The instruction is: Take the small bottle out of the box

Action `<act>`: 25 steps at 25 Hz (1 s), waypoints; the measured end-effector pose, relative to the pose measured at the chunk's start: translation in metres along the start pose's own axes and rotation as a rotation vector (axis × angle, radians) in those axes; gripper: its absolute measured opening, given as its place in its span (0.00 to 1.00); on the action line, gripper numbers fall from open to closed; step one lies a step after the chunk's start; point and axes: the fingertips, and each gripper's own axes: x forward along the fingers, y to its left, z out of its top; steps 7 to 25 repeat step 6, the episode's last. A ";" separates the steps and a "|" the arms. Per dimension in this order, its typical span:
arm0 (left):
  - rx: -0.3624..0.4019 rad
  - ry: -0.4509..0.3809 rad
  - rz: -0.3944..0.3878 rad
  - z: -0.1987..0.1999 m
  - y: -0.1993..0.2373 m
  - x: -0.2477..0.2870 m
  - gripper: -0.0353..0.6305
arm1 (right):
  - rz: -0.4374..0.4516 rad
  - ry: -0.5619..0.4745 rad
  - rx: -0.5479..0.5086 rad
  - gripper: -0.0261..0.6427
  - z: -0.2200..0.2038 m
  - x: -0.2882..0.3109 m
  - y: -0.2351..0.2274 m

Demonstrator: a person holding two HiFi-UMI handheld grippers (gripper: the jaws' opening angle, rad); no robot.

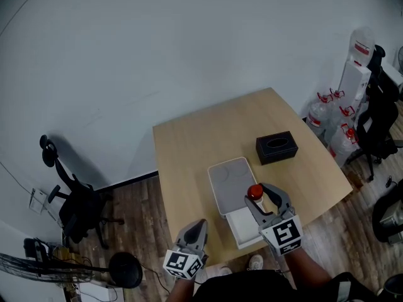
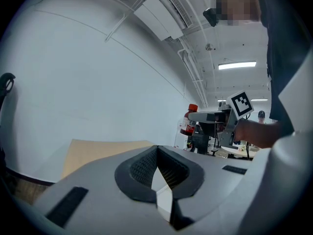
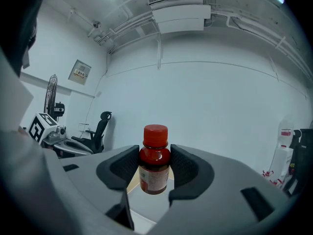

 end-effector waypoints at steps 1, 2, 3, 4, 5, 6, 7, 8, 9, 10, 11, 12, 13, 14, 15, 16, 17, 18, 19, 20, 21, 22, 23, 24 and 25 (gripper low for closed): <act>0.001 0.000 0.000 0.000 -0.001 0.001 0.07 | 0.001 -0.001 -0.001 0.36 0.000 0.000 0.000; 0.002 -0.001 -0.001 0.001 -0.002 0.001 0.07 | 0.003 -0.001 -0.001 0.36 0.000 0.000 -0.001; 0.002 -0.001 -0.001 0.001 -0.002 0.001 0.07 | 0.004 0.000 0.000 0.36 0.000 0.000 -0.001; 0.003 -0.002 -0.001 0.001 -0.003 0.002 0.07 | 0.005 0.002 0.002 0.36 -0.001 -0.001 -0.001; 0.003 -0.002 -0.001 0.001 -0.004 0.002 0.07 | 0.006 0.004 0.004 0.36 -0.001 -0.001 -0.001; 0.003 -0.003 0.000 0.000 -0.004 0.002 0.07 | 0.007 0.006 0.006 0.36 -0.002 -0.002 -0.002; 0.003 -0.003 0.000 0.000 -0.004 0.002 0.07 | 0.007 0.006 0.006 0.36 -0.002 -0.002 -0.002; 0.003 -0.003 0.000 0.000 -0.004 0.002 0.07 | 0.007 0.006 0.006 0.36 -0.002 -0.002 -0.002; 0.003 -0.003 0.000 0.000 -0.004 0.002 0.07 | 0.007 0.006 0.006 0.36 -0.002 -0.002 -0.002; 0.003 -0.003 0.000 0.000 -0.004 0.002 0.07 | 0.007 0.006 0.006 0.36 -0.002 -0.002 -0.002; 0.003 -0.003 0.000 0.000 -0.004 0.002 0.07 | 0.007 0.006 0.006 0.36 -0.002 -0.002 -0.002; 0.003 -0.003 0.000 0.000 -0.004 0.002 0.07 | 0.007 0.006 0.006 0.36 -0.002 -0.002 -0.002; 0.003 -0.003 0.000 0.000 -0.004 0.002 0.07 | 0.007 0.006 0.006 0.36 -0.002 -0.002 -0.002; 0.003 -0.003 0.000 0.000 -0.004 0.002 0.07 | 0.007 0.006 0.006 0.36 -0.002 -0.002 -0.002; 0.003 -0.003 0.000 0.000 -0.004 0.002 0.07 | 0.007 0.006 0.006 0.36 -0.002 -0.002 -0.002; 0.003 -0.003 0.000 0.000 -0.004 0.002 0.07 | 0.007 0.006 0.006 0.36 -0.002 -0.002 -0.002; 0.003 -0.003 0.000 0.000 -0.004 0.002 0.07 | 0.007 0.006 0.006 0.36 -0.002 -0.002 -0.002; 0.003 -0.003 0.000 0.000 -0.004 0.002 0.07 | 0.007 0.006 0.006 0.36 -0.002 -0.002 -0.002; 0.003 -0.003 0.000 0.000 -0.004 0.002 0.07 | 0.007 0.006 0.006 0.36 -0.002 -0.002 -0.002; 0.003 -0.003 0.000 0.000 -0.004 0.002 0.07 | 0.007 0.006 0.006 0.36 -0.002 -0.002 -0.002; 0.003 -0.003 0.000 0.000 -0.004 0.002 0.07 | 0.007 0.006 0.006 0.36 -0.002 -0.002 -0.002; 0.003 -0.003 0.000 0.000 -0.004 0.002 0.07 | 0.007 0.006 0.006 0.36 -0.002 -0.002 -0.002; 0.003 -0.003 0.000 0.000 -0.004 0.002 0.07 | 0.007 0.006 0.006 0.36 -0.002 -0.002 -0.002; 0.003 -0.003 0.000 0.000 -0.004 0.002 0.07 | 0.007 0.006 0.006 0.36 -0.002 -0.002 -0.002; 0.003 -0.003 0.000 0.000 -0.004 0.002 0.07 | 0.007 0.006 0.006 0.36 -0.002 -0.002 -0.002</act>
